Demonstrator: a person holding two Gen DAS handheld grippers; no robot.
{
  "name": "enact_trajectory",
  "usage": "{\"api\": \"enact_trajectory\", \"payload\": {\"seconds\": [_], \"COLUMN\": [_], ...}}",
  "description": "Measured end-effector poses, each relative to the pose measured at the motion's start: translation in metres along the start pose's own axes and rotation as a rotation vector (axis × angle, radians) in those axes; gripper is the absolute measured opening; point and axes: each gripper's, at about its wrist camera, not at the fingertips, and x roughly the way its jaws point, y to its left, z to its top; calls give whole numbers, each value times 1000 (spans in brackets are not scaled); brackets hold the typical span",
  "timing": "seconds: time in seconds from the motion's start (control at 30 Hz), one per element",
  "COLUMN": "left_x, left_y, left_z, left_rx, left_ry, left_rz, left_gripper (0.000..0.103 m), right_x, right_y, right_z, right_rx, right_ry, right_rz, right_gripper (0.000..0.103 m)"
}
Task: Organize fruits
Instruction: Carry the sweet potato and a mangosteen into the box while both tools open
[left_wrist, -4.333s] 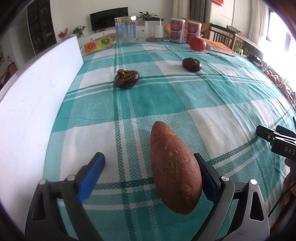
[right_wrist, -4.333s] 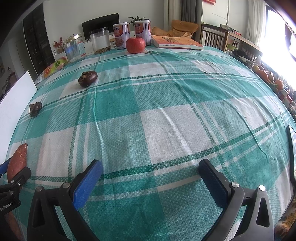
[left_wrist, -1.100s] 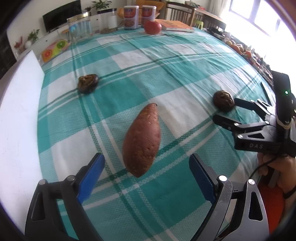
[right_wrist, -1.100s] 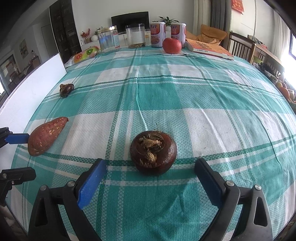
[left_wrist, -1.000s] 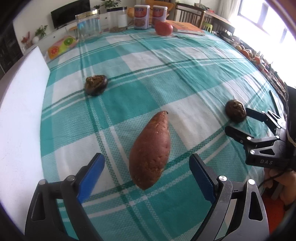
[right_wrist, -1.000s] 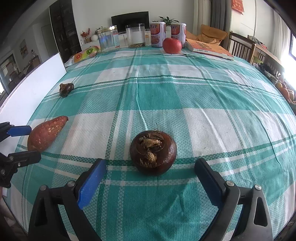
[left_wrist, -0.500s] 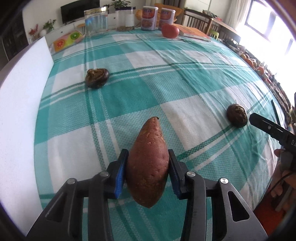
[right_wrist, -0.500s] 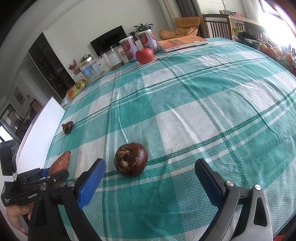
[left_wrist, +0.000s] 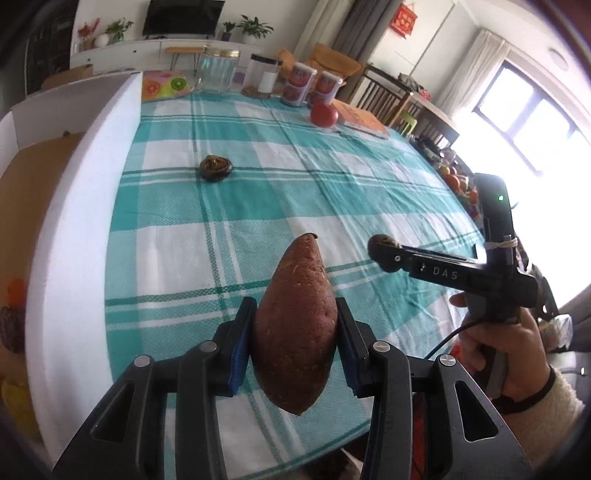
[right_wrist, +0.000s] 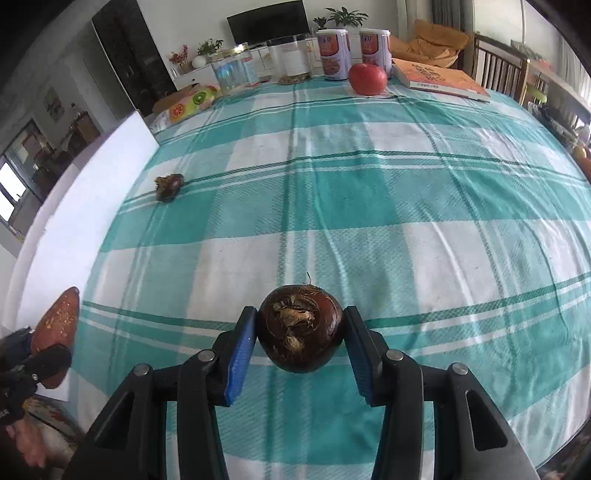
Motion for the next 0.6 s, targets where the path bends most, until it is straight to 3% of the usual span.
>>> {"api": "enact_trajectory", "payload": {"seconds": [0.13, 0.2, 0.3, 0.37, 0.47, 0.6], "left_x": [-67, -97, -128, -137, -140, -123], "left_y": [24, 49, 97, 133, 177, 211], "left_z": [9, 12, 13, 13, 11, 8], "left_rx": [-57, -103, -173, -238, -299, -341], "left_ry": [-103, -159, -211, -199, -170, -110], "left_rz": [-15, 45, 211, 317, 415, 480], "left_gripper": [43, 43, 43, 43, 43, 43], "right_x": [-9, -11, -8, 0, 18, 54], "right_y": [90, 143, 219, 261, 310, 350], "right_z": [6, 12, 17, 19, 16, 26], "right_rx": [-53, -125, -255, -320, -399, -457], "right_ry": [75, 97, 125, 156, 198, 228], "right_rz": [283, 371, 448, 478, 460, 383], "right_gripper": [47, 47, 47, 47, 47, 47]}}
